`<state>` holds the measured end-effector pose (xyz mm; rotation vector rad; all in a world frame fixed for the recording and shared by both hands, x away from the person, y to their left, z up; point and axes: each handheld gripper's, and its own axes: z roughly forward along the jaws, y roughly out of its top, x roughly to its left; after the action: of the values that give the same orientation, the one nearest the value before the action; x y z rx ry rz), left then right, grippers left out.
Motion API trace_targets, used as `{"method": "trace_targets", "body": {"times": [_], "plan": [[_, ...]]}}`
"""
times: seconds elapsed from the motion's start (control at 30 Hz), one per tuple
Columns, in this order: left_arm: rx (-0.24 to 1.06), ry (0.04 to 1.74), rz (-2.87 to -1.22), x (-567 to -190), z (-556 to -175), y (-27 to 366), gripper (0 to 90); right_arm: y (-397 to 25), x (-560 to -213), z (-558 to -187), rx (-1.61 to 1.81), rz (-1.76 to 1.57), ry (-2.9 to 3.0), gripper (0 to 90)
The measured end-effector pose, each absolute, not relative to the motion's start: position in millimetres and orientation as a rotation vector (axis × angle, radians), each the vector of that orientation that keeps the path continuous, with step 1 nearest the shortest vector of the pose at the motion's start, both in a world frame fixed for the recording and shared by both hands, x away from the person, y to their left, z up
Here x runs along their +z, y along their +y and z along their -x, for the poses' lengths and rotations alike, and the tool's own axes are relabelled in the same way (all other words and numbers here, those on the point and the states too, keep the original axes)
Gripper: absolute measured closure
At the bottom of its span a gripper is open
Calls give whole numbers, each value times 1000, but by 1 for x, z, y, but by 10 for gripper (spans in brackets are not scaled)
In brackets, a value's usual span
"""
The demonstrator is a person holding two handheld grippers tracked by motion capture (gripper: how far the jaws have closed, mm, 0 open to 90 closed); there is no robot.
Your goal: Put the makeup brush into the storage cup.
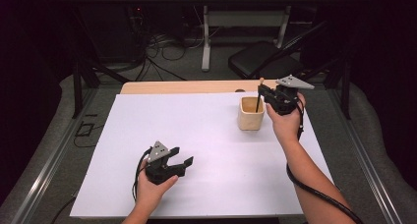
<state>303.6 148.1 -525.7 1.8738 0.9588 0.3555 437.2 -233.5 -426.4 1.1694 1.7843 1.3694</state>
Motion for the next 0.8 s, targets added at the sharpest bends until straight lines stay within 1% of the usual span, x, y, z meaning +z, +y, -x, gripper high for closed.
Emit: {"method": "trace_targets", "body": {"times": [0.8], "plan": [[354, 959, -1874, -526, -304, 148, 338, -234, -445, -437, 1344, -1193, 1811, 841]]}}
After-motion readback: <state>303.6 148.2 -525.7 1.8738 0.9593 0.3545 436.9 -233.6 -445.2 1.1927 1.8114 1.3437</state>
